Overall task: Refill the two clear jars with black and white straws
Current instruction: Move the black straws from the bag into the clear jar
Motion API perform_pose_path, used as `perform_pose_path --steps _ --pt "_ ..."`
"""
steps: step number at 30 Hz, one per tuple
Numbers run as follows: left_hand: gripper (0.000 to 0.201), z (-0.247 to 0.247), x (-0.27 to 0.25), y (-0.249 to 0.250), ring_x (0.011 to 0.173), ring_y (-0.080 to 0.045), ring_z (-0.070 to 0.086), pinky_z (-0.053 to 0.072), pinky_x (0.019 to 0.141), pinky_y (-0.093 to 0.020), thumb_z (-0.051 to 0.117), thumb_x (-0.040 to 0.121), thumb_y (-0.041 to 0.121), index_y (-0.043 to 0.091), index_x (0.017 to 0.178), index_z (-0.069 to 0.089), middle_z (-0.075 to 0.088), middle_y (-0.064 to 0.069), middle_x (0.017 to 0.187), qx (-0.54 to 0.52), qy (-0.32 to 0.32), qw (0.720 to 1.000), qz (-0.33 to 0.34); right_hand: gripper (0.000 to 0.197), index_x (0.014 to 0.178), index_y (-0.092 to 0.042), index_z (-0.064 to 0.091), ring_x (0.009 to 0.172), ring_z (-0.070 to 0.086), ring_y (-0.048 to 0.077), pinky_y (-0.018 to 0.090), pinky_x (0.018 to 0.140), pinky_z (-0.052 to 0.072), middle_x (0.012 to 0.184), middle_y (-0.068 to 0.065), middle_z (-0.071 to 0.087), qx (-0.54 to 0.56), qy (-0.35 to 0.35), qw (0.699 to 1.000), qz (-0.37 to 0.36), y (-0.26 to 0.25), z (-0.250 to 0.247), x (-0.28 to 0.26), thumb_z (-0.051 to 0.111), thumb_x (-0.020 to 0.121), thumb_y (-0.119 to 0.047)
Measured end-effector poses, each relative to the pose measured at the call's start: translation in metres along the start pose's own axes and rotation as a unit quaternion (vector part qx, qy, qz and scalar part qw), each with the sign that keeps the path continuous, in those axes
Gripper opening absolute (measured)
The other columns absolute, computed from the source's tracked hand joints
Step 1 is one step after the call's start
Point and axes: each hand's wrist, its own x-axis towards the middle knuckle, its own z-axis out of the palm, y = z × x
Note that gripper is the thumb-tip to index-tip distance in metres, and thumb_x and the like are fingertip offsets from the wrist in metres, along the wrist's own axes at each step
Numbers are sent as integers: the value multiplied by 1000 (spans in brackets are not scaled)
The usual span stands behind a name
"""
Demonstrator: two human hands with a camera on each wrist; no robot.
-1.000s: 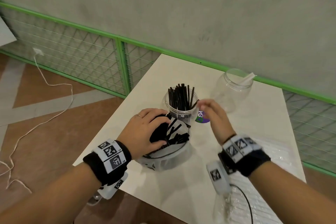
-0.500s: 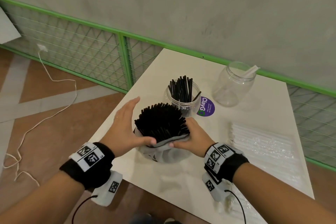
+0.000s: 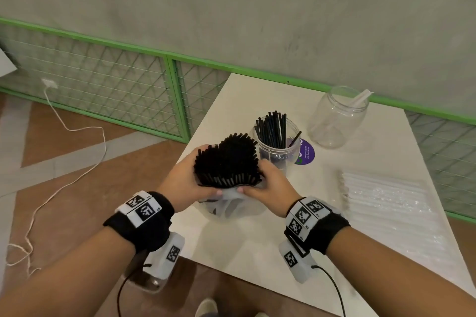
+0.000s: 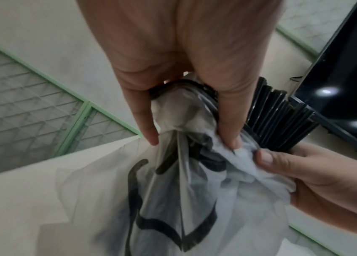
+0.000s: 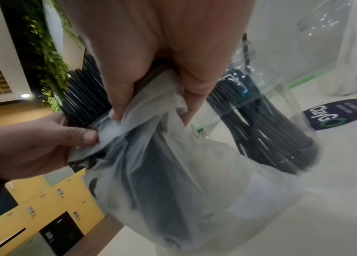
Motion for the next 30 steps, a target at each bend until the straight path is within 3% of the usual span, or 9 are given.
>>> perform_pose_path --steps 4,7,10,14,16,19,24,27,30 --pt "88 -21 1 -15 113 6 50 44 98 -27 89 51 32 52 121 39 55 24 120 14 -47 999 -14 53 121 -19 54 102 53 17 30 91 45 103 2 53 -38 -17 999 27 -4 25 9 77 77 -37" --pt "81 -29 2 -28 114 0 54 46 98 -33 90 52 37 56 117 46 60 22 117 22 -85 996 -5 57 128 -19 53 98 49 13 15 82 37 99 0 48 -54 -24 997 47 -3 37 9 75 79 -38" --pt "98 -32 7 -34 126 -13 44 39 104 -44 85 46 63 46 132 39 50 15 130 86 -77 993 13 50 126 -19 55 92 46 7 4 78 32 98 0 48 -61 -10 997 40 -5 41 11 74 81 -34" --pt "106 -35 12 -27 131 -11 37 33 109 -44 83 46 63 43 137 33 42 14 139 80 -65 994 42 22 99 -33 57 87 48 -4 8 75 35 93 -5 51 -27 7 999 20 -16 47 13 71 85 -25" --pt "111 -38 11 -21 134 -10 27 25 112 -37 84 47 58 44 140 24 32 14 145 85 -58 994 46 25 91 -38 51 86 51 -1 10 74 38 94 -4 55 -1 22 1000 22 -20 51 12 70 86 -22" --pt "125 -43 9 -19 139 -9 12 17 112 -35 85 50 57 40 147 9 15 13 154 128 -52 988 66 18 100 -20 57 89 57 11 16 74 42 99 4 61 -4 33 998 44 -21 54 13 70 86 -22" --pt "101 -45 17 -13 144 -14 1 17 111 -46 63 60 76 46 144 16 3 19 157 278 -66 938 197 30 100 -9 56 88 59 23 36 77 48 94 7 61 -24 2 998 50 -19 54 20 70 84 -29" --pt "75 -42 24 -7 143 -20 17 28 108 -52 48 71 76 47 138 31 24 18 153 336 -93 907 235 38 101 -5 59 89 58 31 46 78 48 95 15 61 -62 -20 998 18 -21 54 22 68 81 -36" --pt "59 -39 31 -11 133 -22 33 40 102 -45 47 79 67 43 132 42 41 17 142 319 -103 909 250 32 97 -4 60 89 57 30 40 78 47 95 14 60 -58 -15 998 4 -21 50 22 73 83 -30"
